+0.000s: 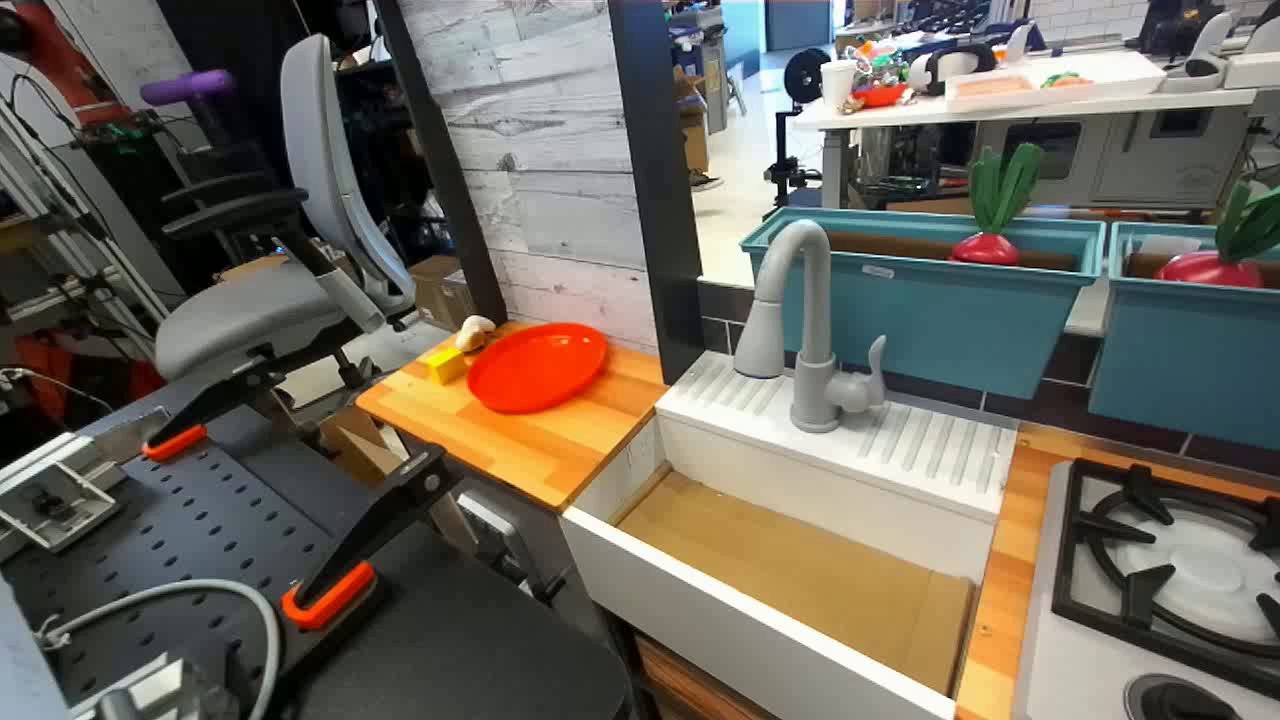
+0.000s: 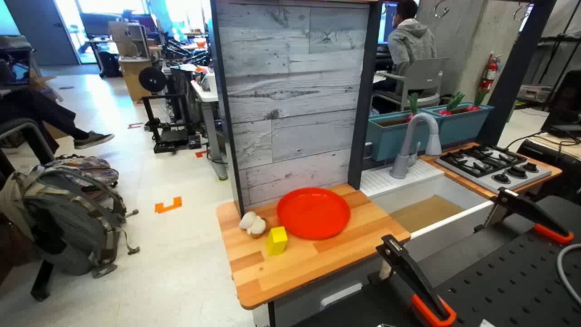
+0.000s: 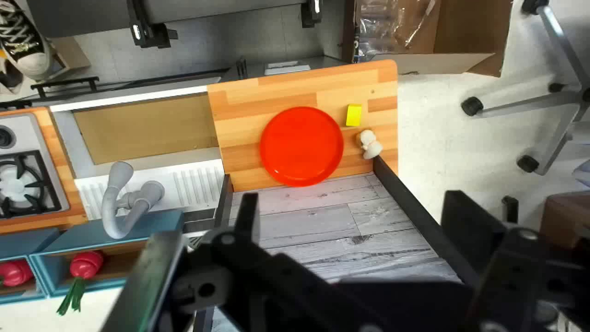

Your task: Put the yellow block on the orange plate.

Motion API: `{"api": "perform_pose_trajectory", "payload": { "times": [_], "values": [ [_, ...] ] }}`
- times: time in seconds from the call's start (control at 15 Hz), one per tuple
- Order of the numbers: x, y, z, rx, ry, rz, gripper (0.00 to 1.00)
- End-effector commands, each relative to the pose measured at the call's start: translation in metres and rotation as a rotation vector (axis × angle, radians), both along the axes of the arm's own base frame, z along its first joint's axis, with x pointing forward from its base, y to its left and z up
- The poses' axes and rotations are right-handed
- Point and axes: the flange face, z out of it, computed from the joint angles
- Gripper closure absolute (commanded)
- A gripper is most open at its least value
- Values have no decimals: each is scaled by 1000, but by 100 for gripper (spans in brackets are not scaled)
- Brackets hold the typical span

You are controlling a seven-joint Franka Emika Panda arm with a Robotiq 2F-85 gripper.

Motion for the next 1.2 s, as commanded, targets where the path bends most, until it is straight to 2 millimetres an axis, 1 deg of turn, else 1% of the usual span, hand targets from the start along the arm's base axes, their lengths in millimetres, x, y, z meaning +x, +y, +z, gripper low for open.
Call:
{"api": "perform_pose_trajectory", "payload": {
  "times": [0.0,0.67,0.8,0.87,1.07,1.13],
  "values": [
    [0,0,1,0,-1,0,0],
    [0,0,1,0,-1,0,0],
    [14,9,-17,0,-2,1,0],
    [23,18,-29,2,5,11,0],
    [45,51,-70,-3,-6,46,0],
    [52,65,-88,12,2,64,0]
  ]
}}
